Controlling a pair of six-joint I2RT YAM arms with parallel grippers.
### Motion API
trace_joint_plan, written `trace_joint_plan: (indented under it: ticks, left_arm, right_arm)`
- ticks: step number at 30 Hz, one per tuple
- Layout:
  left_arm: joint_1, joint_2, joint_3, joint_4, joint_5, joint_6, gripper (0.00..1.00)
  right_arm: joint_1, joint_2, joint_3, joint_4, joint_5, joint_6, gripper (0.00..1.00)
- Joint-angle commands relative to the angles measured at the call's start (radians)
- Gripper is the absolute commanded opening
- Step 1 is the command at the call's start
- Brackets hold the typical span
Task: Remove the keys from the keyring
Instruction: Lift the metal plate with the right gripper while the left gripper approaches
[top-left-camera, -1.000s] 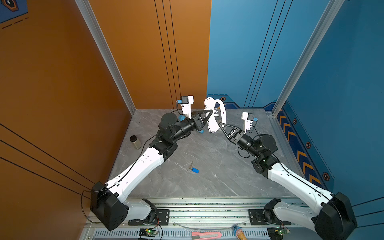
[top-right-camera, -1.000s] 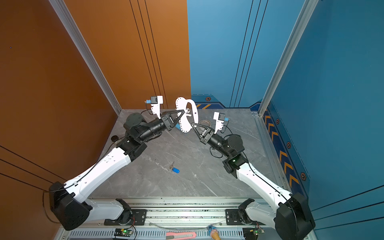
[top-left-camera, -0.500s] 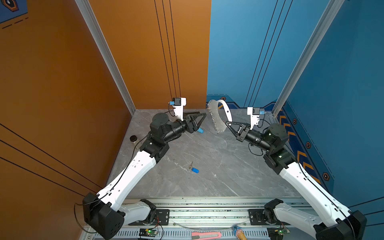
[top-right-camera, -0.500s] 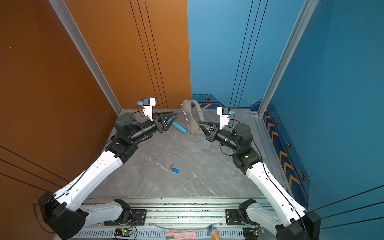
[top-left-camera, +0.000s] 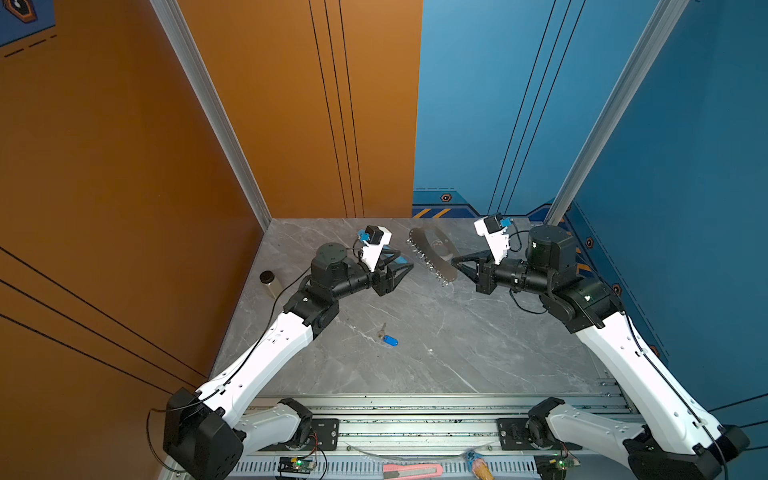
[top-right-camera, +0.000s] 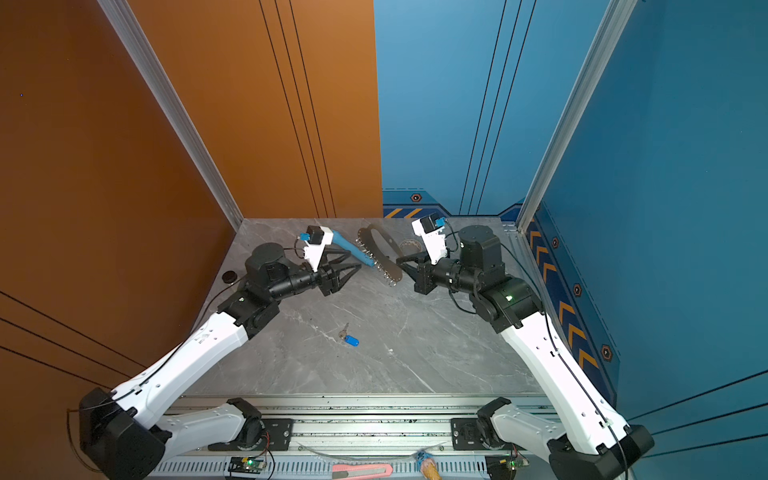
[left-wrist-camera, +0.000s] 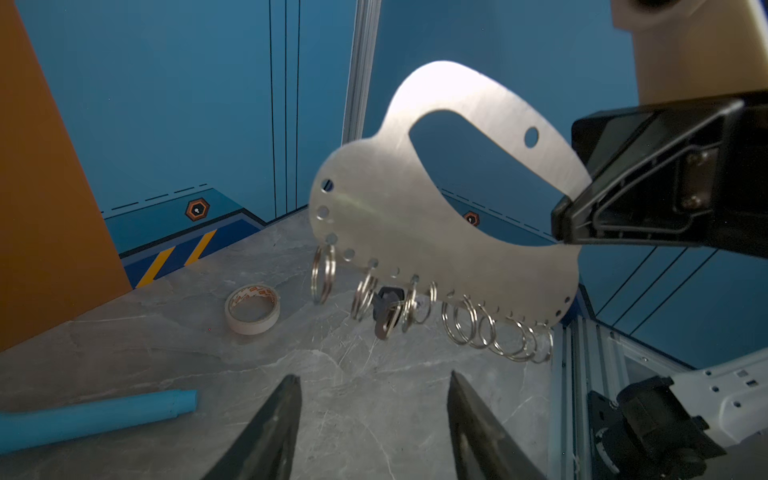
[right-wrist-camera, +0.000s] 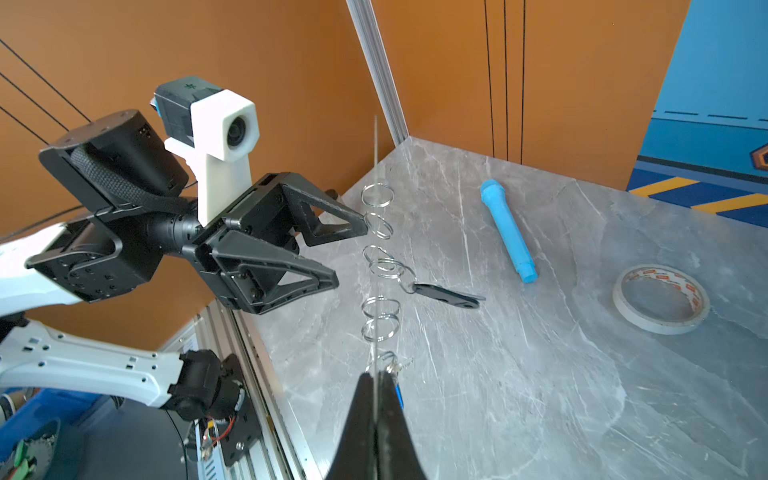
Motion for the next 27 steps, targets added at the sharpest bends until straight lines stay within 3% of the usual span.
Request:
trace_joint_plan:
  ticks: [1, 11, 17, 27]
  left_arm:
    - [-0.036, 0.019, -0.04, 0.064, -0.002, 0.078, 0.58]
    - [-0.085, 0.079, -0.092, 0.178, -0.076, 0.1, 0.57]
    - [-0.094, 0.101, -0.096, 0.217, -0.097, 0.099, 0.45]
    - [-0.095, 0.077, -0.131, 0.228, -0.097, 0.083, 0.36]
  right_arm:
    - [0.031, 0.014, 0.059, -0.1, 0.074, -0.073, 0.0]
    - [0.108, 0.058, 0.11, -0.112, 0.121, -0.076, 0.0]
    - [0.115, 0.07, 0.128, -0.112, 0.132, -0.071, 0.0]
    - [0.12, 0.078, 0.138, -0.106, 0.144, -0.07, 0.0]
